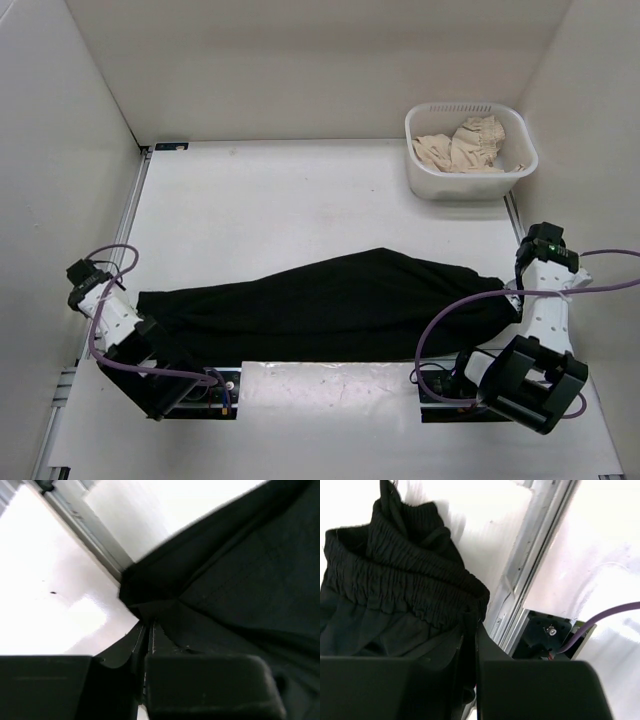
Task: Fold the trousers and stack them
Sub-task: Fold the trousers
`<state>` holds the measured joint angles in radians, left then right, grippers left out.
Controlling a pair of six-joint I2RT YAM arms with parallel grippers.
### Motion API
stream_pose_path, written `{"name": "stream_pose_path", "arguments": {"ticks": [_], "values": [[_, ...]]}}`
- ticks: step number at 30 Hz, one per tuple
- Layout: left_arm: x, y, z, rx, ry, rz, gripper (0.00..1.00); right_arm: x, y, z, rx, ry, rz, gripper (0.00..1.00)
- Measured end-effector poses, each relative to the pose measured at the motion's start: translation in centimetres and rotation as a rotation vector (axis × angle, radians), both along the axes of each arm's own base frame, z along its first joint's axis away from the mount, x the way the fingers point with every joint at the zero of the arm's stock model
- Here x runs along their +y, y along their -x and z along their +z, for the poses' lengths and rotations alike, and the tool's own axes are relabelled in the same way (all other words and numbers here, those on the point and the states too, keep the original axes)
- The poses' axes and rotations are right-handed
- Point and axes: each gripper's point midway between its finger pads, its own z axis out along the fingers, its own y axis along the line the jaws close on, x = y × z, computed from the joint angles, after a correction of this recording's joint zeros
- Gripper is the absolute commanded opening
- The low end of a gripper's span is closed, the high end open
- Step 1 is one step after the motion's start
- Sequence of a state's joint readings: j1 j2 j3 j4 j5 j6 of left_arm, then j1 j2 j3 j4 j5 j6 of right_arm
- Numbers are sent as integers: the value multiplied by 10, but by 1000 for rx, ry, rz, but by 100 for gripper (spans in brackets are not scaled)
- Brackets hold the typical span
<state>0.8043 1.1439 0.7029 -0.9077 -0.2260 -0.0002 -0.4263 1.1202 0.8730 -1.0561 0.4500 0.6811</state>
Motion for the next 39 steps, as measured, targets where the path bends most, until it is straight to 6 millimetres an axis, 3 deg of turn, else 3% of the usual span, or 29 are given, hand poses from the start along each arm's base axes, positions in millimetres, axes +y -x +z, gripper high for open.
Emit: {"name": "stream_pose_path", "arguments": {"ticks": [5, 13, 14, 17, 19, 20, 25, 28, 29, 32, 33, 35, 37, 39], "values": [[12, 3, 6, -20, -37, 49, 18, -8, 7, 7, 9, 46, -52, 0], [27, -5, 21, -53, -84, 63, 18, -20, 6, 37, -15, 124, -92, 0], [27, -5, 21, -50, -82, 64, 24, -21, 8, 38, -12, 132, -99, 5], [26, -2, 19, -37, -83, 63, 52, -23, 15, 39, 3, 157, -125, 77], [23, 4, 13, -12, -77, 68, 77, -25, 22, 37, 32, 177, -136, 98], [20, 8, 10, 3, -69, 70, 80, -26, 26, 35, 47, 187, -140, 99], [18, 11, 11, 23, -48, 72, 82, -33, 31, 40, 73, 230, -149, 97], [31, -6, 32, -16, -70, 60, 82, -35, 17, 50, 34, 224, -115, 85], [36, -16, 41, -41, -83, 51, 80, -35, 8, 53, 6, 219, -88, 72], [40, -50, 62, -105, -112, -35, 72, -17, -29, 53, -73, 166, 64, 53], [33, -64, 64, -115, -108, -92, 71, -5, -42, 51, -91, 147, 128, 40], [6, -87, 59, -113, -73, -232, 68, 25, -64, 42, -110, 95, 253, 27], [-30, -98, 42, -75, -17, -380, 67, 57, -77, 28, -120, 38, 347, 22], [-65, -92, 17, 2, 39, -514, 67, 87, -78, 4, -97, -37, 416, 21]]}}
